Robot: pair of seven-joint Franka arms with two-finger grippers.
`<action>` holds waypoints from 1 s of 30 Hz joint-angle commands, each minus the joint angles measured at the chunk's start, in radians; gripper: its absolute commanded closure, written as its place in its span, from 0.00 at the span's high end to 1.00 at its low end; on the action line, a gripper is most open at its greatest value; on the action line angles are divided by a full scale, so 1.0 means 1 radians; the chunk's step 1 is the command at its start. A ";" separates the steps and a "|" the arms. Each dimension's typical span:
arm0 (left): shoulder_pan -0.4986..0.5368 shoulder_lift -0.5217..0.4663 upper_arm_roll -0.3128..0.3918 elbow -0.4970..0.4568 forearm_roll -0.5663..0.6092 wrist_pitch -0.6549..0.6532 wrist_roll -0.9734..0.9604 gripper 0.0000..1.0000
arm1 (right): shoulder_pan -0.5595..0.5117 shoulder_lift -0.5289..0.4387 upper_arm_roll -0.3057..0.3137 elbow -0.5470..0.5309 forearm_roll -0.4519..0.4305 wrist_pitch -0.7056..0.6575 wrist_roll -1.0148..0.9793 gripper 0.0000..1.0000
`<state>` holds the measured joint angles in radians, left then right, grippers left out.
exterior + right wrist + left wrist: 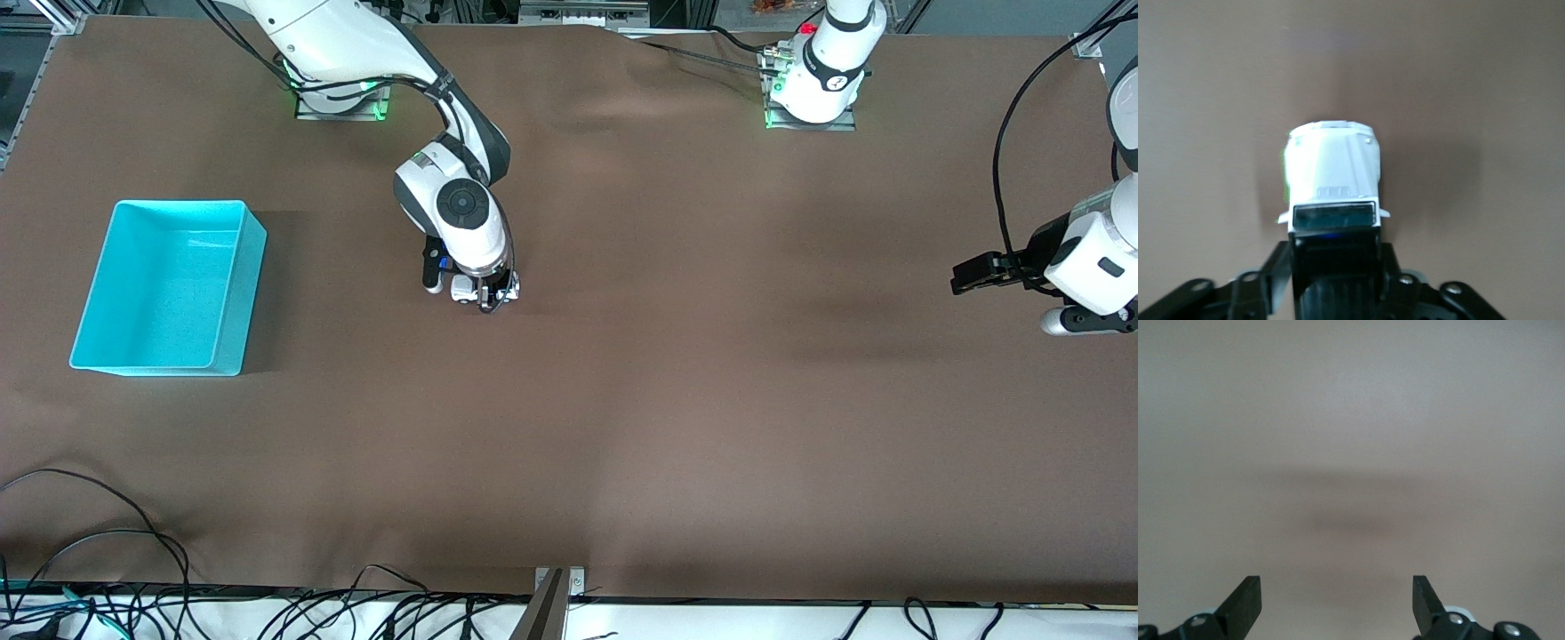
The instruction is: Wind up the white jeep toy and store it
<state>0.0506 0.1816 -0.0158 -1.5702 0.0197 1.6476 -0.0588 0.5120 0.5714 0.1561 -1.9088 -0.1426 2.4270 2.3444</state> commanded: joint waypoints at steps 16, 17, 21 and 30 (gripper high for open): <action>-0.006 0.009 0.013 0.009 -0.020 0.003 0.013 1.00 | -0.073 0.008 -0.047 0.221 -0.008 -0.296 -0.091 0.00; -0.006 0.009 0.013 0.010 -0.020 0.003 0.013 1.00 | -0.084 0.007 -0.049 0.226 0.001 -0.298 -0.099 0.00; -0.006 0.007 0.013 0.010 -0.020 0.003 0.013 1.00 | -0.108 0.002 -0.047 0.235 0.029 -0.299 -0.152 0.00; -0.011 0.009 0.011 0.007 -0.020 0.003 0.011 1.00 | -0.176 -0.001 -0.047 0.297 0.061 -0.408 -0.212 0.00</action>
<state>0.0502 0.1862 -0.0146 -1.5702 0.0197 1.6484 -0.0588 0.3757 0.5713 0.0996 -1.6676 -0.1119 2.0903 2.1657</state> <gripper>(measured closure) 0.000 0.489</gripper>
